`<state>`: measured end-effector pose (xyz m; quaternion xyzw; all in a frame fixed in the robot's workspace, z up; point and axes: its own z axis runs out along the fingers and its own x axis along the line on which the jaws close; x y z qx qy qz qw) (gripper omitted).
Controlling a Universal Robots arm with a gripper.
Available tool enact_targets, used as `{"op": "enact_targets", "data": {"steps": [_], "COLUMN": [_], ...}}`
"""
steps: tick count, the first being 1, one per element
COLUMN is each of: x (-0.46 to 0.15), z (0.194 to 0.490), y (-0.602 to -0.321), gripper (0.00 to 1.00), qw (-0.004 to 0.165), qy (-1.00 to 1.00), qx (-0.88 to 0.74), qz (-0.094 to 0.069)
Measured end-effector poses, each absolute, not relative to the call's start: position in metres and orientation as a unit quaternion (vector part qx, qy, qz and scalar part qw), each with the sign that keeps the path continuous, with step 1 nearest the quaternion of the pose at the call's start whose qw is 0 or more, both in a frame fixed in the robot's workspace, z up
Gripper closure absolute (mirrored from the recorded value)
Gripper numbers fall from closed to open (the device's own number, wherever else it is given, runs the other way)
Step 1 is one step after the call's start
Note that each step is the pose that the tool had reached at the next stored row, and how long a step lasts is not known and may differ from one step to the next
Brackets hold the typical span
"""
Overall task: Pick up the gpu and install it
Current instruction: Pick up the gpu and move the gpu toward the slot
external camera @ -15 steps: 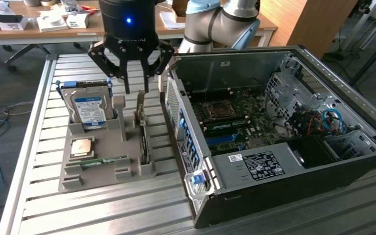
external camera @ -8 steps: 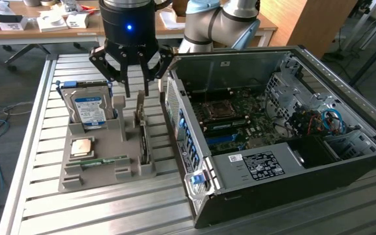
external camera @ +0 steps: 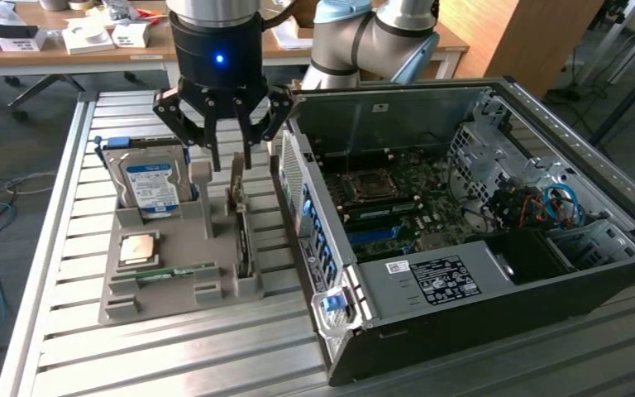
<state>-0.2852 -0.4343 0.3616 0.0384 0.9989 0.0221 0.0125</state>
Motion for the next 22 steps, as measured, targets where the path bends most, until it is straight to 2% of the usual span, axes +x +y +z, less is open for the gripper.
{"op": "enact_targets", "data": {"steps": [22], "x": [-0.285], "z": [0.341], "y": [-0.434], "gripper": [0.58], "qw": [0.012], "qy": [0.999], "qx": [0.038], "qz": [0.022]}}
